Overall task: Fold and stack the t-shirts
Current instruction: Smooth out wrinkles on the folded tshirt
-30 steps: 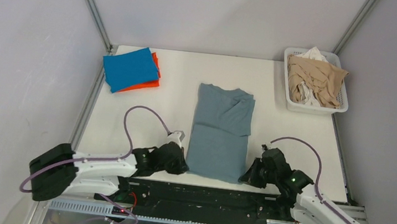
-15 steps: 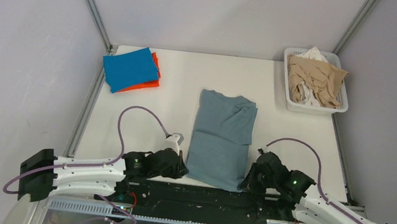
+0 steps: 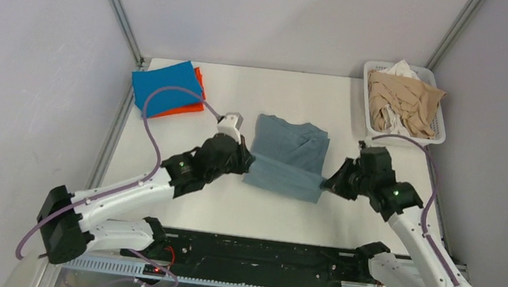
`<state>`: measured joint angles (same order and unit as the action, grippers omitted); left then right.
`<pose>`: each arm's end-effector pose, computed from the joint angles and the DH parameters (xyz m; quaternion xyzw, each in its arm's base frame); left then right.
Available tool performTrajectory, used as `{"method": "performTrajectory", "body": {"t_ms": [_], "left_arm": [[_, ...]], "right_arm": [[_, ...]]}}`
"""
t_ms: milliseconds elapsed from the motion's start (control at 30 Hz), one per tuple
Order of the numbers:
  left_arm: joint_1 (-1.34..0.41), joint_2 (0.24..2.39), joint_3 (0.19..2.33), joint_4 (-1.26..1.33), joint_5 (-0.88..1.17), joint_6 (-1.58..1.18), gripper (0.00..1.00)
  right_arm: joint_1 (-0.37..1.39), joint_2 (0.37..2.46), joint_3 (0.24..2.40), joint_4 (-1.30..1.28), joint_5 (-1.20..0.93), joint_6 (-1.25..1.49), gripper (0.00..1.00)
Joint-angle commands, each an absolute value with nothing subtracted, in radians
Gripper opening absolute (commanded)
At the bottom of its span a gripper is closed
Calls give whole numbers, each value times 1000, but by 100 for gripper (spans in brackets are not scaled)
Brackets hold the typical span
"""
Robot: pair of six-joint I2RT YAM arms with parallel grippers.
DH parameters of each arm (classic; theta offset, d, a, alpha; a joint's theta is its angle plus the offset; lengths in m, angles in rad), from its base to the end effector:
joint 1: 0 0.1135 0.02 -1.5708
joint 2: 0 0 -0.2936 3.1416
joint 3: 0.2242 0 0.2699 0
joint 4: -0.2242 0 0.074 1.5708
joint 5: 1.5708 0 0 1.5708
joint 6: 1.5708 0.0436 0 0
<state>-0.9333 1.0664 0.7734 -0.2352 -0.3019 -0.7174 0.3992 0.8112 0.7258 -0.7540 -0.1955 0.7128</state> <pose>0.1576 -0.1910 0.2937 0.0179 0.8604 -0.2733 0.4298 0.1470 0.0712 0.2768 0.1107 0.9235 0.2653 0.2542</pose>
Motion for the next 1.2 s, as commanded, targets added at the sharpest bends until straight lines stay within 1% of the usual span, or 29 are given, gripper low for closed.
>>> {"method": "performTrajectory", "body": {"t_ms": [0,100,333,633,867,1100,1133,1167], "left_arm": [[-820,1159,912,-214,-286,-600,0],[-767,1230,980,-214,-260,-571,0],[-675,1402,1168,-214,-216,-502,0],[-566,1691,1390,-214,-148,-480,0],[-492,1894,1517,-213,-76,-493,0],[-461,2063,1605,-214,-11,-520,0],[-454,2074,1622,-213,21,-530,0],[-451,2093,1631,-213,31,-534,3]], "right_arm": [[270,889,828,-688,-297,593,0],[213,951,881,-659,-344,561,0],[87,1109,930,-546,-454,542,0],[16,1338,1006,-376,-447,544,0],[-20,1548,1054,-202,-447,560,0],[-35,1723,1129,-120,-442,584,0],[-39,1755,1137,-115,-454,586,4],[-42,1783,1151,-102,-462,588,14]]}}
